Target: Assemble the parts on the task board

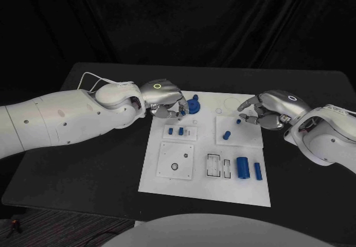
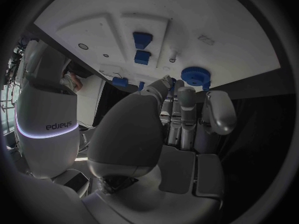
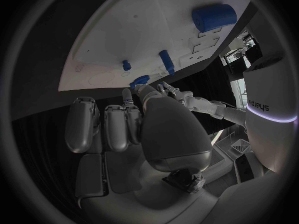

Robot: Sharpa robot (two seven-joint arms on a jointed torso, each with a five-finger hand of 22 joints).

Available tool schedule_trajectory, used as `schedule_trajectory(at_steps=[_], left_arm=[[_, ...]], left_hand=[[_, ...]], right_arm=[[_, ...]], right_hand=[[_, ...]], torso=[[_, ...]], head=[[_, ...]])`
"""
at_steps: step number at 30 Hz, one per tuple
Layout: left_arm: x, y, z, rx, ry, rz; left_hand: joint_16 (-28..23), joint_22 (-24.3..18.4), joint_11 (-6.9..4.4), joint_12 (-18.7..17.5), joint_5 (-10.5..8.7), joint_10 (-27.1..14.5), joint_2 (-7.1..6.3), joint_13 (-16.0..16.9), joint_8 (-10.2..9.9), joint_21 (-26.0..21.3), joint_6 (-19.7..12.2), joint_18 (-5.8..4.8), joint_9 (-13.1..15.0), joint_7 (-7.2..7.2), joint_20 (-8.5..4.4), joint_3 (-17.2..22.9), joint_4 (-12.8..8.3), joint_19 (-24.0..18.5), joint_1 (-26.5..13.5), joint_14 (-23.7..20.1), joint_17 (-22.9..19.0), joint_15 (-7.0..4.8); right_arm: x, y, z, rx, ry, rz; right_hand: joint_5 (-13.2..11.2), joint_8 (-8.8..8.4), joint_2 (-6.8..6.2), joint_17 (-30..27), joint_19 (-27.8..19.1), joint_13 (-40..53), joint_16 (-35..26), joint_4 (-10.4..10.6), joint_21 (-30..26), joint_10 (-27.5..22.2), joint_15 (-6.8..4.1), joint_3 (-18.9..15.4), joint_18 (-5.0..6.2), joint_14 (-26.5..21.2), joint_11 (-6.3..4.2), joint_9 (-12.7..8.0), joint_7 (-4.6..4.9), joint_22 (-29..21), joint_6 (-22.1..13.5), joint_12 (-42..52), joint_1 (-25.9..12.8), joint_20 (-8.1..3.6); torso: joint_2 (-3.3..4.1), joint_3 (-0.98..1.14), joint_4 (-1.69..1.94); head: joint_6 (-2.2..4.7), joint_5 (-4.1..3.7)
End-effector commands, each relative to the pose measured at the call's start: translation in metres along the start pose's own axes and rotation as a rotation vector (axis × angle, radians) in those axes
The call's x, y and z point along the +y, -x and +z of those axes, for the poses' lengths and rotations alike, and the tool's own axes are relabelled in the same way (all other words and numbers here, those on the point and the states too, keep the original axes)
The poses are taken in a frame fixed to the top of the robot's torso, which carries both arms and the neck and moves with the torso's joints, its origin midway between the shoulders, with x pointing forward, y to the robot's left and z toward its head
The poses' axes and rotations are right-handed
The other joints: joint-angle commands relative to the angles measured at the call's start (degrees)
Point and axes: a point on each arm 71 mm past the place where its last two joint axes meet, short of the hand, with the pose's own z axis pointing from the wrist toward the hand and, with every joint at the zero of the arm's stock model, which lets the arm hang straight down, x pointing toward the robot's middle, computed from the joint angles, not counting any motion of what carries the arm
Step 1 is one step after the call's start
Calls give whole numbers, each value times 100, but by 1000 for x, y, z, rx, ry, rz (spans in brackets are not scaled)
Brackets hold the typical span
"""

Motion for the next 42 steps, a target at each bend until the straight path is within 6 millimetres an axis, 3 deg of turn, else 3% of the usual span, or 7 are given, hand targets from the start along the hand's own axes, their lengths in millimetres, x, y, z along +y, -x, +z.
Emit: schedule_trajectory(at_steps=[1, 6, 13, 20, 34, 42], left_arm=[[-1, 1, -4, 17, -4, -7], [1, 2, -13, 29, 19, -13], [6, -1, -20, 59, 48, -22], [7, -4, -17, 70, 51, -26], [7, -12, -10, 83, 53, -34], [5, -20, -7, 101, 51, -47]], left_hand=[[-43, 830, -2, -74, -38, -68, -17, -25, -26, -35, -24, -60, 150, -8, 3, 3, 25, -44, -33, -49, -32, -4], [-107, 813, 1, -154, -54, -91, -33, -70, -54, -107, -35, -49, 149, -15, 8, 1, 51, -78, -64, -91, -111, 2], [-202, 795, 11, -291, -81, -142, -60, -148, -99, -197, -56, -36, 147, -19, 17, 7, 85, -123, -95, -164, -222, 9], [-202, 796, 10, -301, -82, -143, -58, -154, -101, -196, -55, -37, 147, -19, 17, 12, 85, -122, -92, -165, -221, 10], [-233, 789, 10, -316, -76, -124, -55, -166, -110, -227, -55, -32, 148, -19, 18, 27, 73, -137, -70, -185, -262, 9], [-247, 786, 12, -320, -77, -117, -57, -169, -113, -241, -57, -29, 148, -16, 19, 28, 73, -143, -70, -196, -279, 10]], right_arm=[[0, -2, -1, 12, -1, 1], [-1, -2, -1, 18, -4, 2], [-1, -5, -1, 25, -5, 5], [-1, -7, -2, 29, -7, 6], [-1, -8, -2, 27, -6, 7], [-2, -7, -3, 26, -6, 7]], right_hand=[[28, 12, -14, 1, 9, -328, -35, -1, -16, -5, 4, 38, 58, 268, 32, -2, -9, 1013, 43, -28, 37, 46], [28, 10, -16, -3, 8, -329, -36, -2, -17, -5, 4, 40, 59, 267, 32, -4, -7, 1013, 41, -29, 36, 47], [28, 10, -16, -3, 8, -329, -36, -2, -17, -5, 4, 40, 59, 267, 32, -4, -7, 1013, 41, -29, 36, 47], [28, 10, -16, -3, 8, -329, -36, -2, -17, -5, 4, 40, 59, 267, 32, -4, -7, 1013, 41, -29, 36, 47], [27, 2, -16, -7, 5, -338, -38, -5, -27, -10, 5, 50, 60, 266, 32, -9, -5, 1010, 32, -37, 33, 50], [27, 2, -16, -7, 5, -338, -38, -5, -27, -10, 5, 50, 60, 266, 32, -9, -5, 1010, 32, -37, 33, 50]], torso=[[6, -16, -6], [-6, -5, -7], [-7, -7, -11], [-1, -11, -24], [-3, 3, -21], [-4, -4, -20]], head=[[1, -8], [1, 17], [1, 40], [1, 59], [1, 39], [1, 26]])
